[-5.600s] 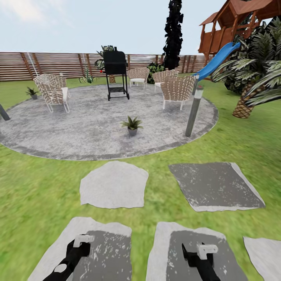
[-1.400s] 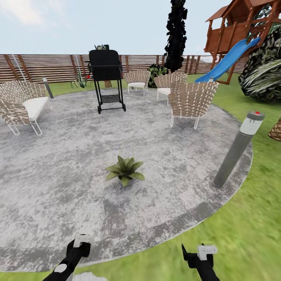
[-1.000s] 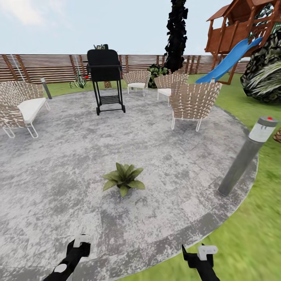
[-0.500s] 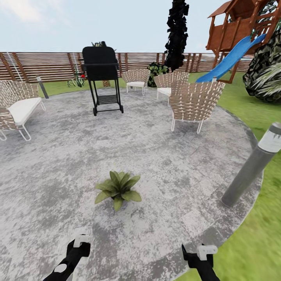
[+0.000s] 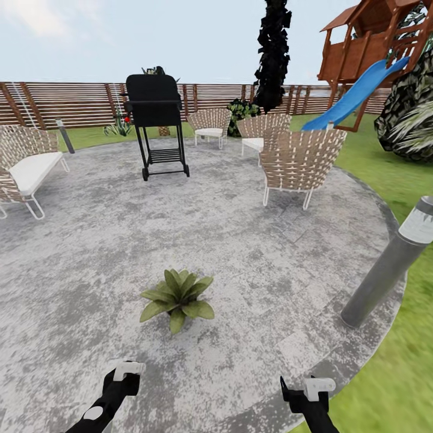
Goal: Pick up the pesticide atomizer in the garden and spray insectifuge to fully cover both potted plants in the garden.
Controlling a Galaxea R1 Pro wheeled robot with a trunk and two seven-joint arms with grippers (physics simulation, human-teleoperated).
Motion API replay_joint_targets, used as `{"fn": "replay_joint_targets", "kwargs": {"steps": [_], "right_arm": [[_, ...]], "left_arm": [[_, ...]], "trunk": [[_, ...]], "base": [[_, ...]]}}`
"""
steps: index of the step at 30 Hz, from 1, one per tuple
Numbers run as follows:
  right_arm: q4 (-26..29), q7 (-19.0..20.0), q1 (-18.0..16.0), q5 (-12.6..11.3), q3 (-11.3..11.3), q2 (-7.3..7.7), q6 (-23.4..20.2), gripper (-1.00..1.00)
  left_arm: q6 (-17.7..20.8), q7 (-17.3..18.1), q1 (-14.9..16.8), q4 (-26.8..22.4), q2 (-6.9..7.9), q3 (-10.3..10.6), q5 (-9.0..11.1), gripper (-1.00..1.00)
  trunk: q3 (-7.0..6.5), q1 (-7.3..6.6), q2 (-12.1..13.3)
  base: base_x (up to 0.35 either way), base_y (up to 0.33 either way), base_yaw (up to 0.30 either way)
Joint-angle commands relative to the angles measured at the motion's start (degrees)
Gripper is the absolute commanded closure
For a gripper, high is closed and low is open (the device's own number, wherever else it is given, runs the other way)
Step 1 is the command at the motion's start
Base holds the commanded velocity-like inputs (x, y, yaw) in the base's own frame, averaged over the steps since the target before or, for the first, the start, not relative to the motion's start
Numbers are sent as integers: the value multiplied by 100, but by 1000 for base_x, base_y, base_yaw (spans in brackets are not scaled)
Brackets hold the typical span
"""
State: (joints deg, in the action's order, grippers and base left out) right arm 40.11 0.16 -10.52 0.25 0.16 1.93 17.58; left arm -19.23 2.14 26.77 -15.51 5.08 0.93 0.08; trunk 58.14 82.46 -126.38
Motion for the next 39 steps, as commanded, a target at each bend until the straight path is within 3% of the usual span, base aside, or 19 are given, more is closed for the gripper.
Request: {"fn": "replay_joint_targets", "kwargs": {"steps": [1,9,13,14,15,16,19,20,21,23,24,25,27,29,30,33,36,37,39], "right_arm": [[-3,2,-2,2,2,-3,17,-100],[-1,16,-2,39,99,-33,9,-100],[26,19,-2,293,521,-33,7,-100],[56,23,-2,475,723,-27,5,-100],[71,24,-2,545,781,-25,4,-100],[126,30,-2,789,914,-21,-4,-100],[233,96,-7,1357,1037,-19,-24,-100],[252,298,-27,1594,1059,-29,-33,-100],[256,409,-38,1657,1064,-33,-37,-100],[272,1143,-152,1832,1076,-52,-55,-100],[273,1303,-190,1849,1078,-56,-63,-100],[279,1719,-310,1882,1080,-65,-139,-100],[287,2153,-437,1902,1086,-82,-361,-100],[303,2553,-533,1912,1089,-127,-611,-100],[335,2842,-594,1919,1090,-154,-750,-100],[399,3230,-699,1924,1091,-176,-867,-100],[413,3342,-765,1925,1091,-187,-898,-100],[416,3390,-811,1920,1091,-193,-908,-100],[410,3453,-880,1918,1091,-198,-912,-100]], "left_arm": [[-19,18,3,4,2,7,1,100],[-24,42,3,-72,16,62,-31,100],[-21,105,5,-88,33,102,-46,100],[-18,259,12,-90,51,107,-98,100],[-13,344,13,-91,60,115,-136,100],[17,673,13,-92,87,167,-308,100],[105,1436,12,-81,237,243,-843,100],[126,1745,12,-78,353,259,-1125,100],[130,1842,12,-77,393,263,-1216,100],[143,2374,12,-73,547,272,-1617,100],[144,2507,12,-71,567,273,-1691,100],[146,2930,23,-70,609,274,-1903,100],[156,3451,52,-68,639,275,-2192,100],[161,3775,74,-67,652,276,-2431,100],[166,3894,78,-67,655,276,-2567,100],[289,3989,89,-79,651,276,-2784,100],[642,4033,96,-124,628,276,-2937,100],[909,4118,98,-286,599,276,-3041,100],[1055,4311,99,-515,583,276,-3130,100]], "trunk": [[4,-1,-2],[4,-1,-2],[4,-1,-2],[4,-1,-2],[4,-1,-2],[4,-1,-2],[4,-1,-2],[4,-1,-2],[4,-1,-2],[4,-1,-2],[4,-1,-2],[4,-1,-2],[4,-1,-2],[4,-1,-2],[4,-1,-2],[4,-1,-2],[4,-1,-2],[4,-1,-2],[4,-1,-2]], "base": [[1,-1,0],[0,0,0],[0,0,0],[0,0,0],[0,0,0],[0,0,0],[0,0,0],[0,0,0],[0,0,0],[0,0,0],[0,0,0],[0,0,0],[0,0,0],[0,0,0],[0,0,0],[0,0,0],[0,0,0],[0,0,0],[0,0,0]]}}
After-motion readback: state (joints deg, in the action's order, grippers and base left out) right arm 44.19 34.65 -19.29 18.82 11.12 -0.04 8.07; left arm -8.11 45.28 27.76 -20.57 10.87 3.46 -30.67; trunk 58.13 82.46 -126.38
